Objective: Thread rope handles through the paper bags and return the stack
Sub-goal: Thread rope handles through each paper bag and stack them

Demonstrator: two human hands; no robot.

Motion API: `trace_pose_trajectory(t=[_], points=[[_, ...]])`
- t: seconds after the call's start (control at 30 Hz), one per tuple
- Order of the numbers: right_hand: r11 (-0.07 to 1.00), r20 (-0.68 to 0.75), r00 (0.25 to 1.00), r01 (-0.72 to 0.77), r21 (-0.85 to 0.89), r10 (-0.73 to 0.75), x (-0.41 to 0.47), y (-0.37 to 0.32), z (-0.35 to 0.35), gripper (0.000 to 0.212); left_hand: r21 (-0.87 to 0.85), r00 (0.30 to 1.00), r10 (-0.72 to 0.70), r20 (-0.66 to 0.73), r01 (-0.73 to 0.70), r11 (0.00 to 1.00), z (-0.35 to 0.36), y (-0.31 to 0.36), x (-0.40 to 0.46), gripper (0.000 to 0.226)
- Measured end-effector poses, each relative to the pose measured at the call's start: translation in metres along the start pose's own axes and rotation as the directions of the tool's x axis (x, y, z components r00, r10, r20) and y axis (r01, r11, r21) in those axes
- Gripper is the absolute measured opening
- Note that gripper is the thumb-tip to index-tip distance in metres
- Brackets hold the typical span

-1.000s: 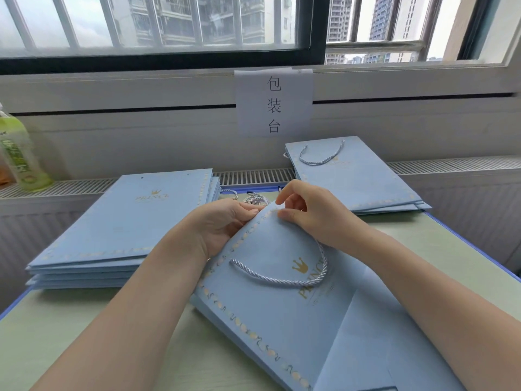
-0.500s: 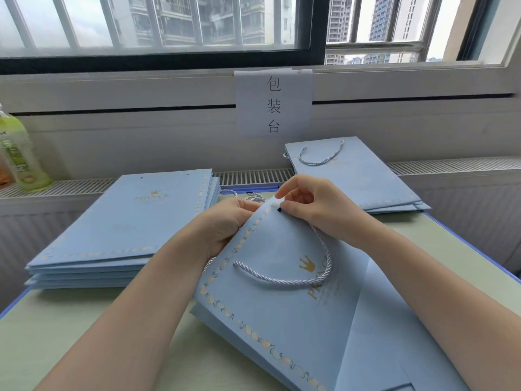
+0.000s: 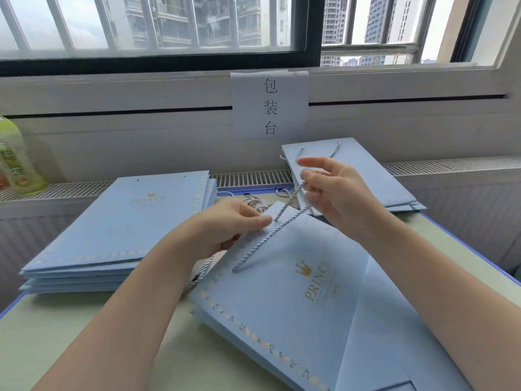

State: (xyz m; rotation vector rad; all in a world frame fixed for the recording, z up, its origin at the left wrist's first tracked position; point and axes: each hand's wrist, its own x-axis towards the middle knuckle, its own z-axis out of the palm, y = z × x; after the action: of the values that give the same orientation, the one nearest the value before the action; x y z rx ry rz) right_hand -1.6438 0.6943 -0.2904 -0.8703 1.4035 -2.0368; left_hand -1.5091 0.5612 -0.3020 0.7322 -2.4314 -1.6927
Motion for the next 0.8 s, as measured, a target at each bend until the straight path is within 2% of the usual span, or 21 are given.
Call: trace_pose_trajectory(t=[0.07, 0.1, 0.17, 0.23, 0.33, 0.4, 0.43, 0.47, 0.53, 0.6, 0.63, 0.73, 0.8], points=[[0.993, -0.073, 0.997, 0.005, 0.121, 0.004, 0.002, -0.005, -0.004, 0.019, 0.076, 0.996, 0.06, -0.065, -0.056, 0.996, -0.001, 0.0, 0.0, 0.022], [0.997, -0.093, 0.996, 0.025, 0.076, -0.018, 0.002, -0.005, -0.005, 0.019, 0.093, 0.99, 0.088, -0.112, -0.078, 0.993, -0.001, 0.001, 0.001, 0.022], [0.968, -0.097, 0.99, 0.079, -0.238, -0.104, 0.001, -0.003, -0.004, 0.02, 0.093, 0.975, 0.112, -0.194, -0.096, 0.991, -0.002, 0.004, 0.001, 0.02], [0.806, -0.059, 0.98, 0.122, -0.579, -0.19, 0.002, 0.0, -0.005, 0.021, 0.067, 0.957, 0.119, -0.266, -0.105, 0.992, -0.005, 0.007, -0.002, 0.019], [0.558, 0.014, 0.969, 0.155, -0.815, -0.248, 0.005, 0.0, -0.013, 0.029, 0.006, 0.947, 0.116, -0.301, -0.12, 0.993, -0.017, 0.008, -0.006, 0.024], [0.252, 0.068, 0.936, 0.163, -0.954, -0.345, 0.009, 0.001, -0.025, 0.032, -0.005, 0.934, 0.118, -0.338, -0.127, 0.992, -0.025, 0.008, -0.008, 0.025], [0.143, 0.086, 0.919, 0.152, -0.978, -0.384, 0.011, 0.001, -0.031, 0.029, 0.005, 0.917, 0.116, -0.381, -0.124, 0.992, -0.029, 0.009, -0.009, 0.025], [0.108, 0.084, 0.907, 0.14, -0.984, -0.412, 0.011, 0.0, -0.035, 0.025, 0.02, 0.892, 0.113, -0.438, -0.116, 0.993, -0.035, 0.009, -0.01, 0.025], [0.125, 0.113, 0.869, 0.196, -0.973, -0.481, 0.013, -0.005, -0.041, 0.024, 0.056, 0.8, 0.112, -0.59, -0.097, 0.994, -0.048, 0.005, -0.008, 0.026], [0.087, 0.187, 0.833, 0.27, -0.959, -0.521, 0.014, -0.009, -0.043, 0.033, 0.029, 0.694, 0.095, -0.714, -0.107, 0.994, -0.062, -0.003, -0.007, 0.026], [0.071, 0.211, 0.836, 0.284, -0.956, -0.506, 0.014, -0.01, -0.045, 0.041, -0.019, 0.654, 0.069, -0.754, -0.127, 0.992, -0.066, -0.005, -0.007, 0.026], [0.026, 0.2, 0.918, 0.222, -0.975, -0.344, 0.013, -0.012, -0.05, 0.056, -0.243, 0.572, -0.102, -0.814, -0.176, 0.954, -0.07, -0.007, -0.012, 0.035], [0.005, 0.166, 0.95, 0.173, -0.985, -0.266, 0.012, -0.01, -0.053, 0.064, -0.351, 0.557, -0.186, -0.81, -0.206, 0.913, -0.07, -0.005, -0.014, 0.032]])
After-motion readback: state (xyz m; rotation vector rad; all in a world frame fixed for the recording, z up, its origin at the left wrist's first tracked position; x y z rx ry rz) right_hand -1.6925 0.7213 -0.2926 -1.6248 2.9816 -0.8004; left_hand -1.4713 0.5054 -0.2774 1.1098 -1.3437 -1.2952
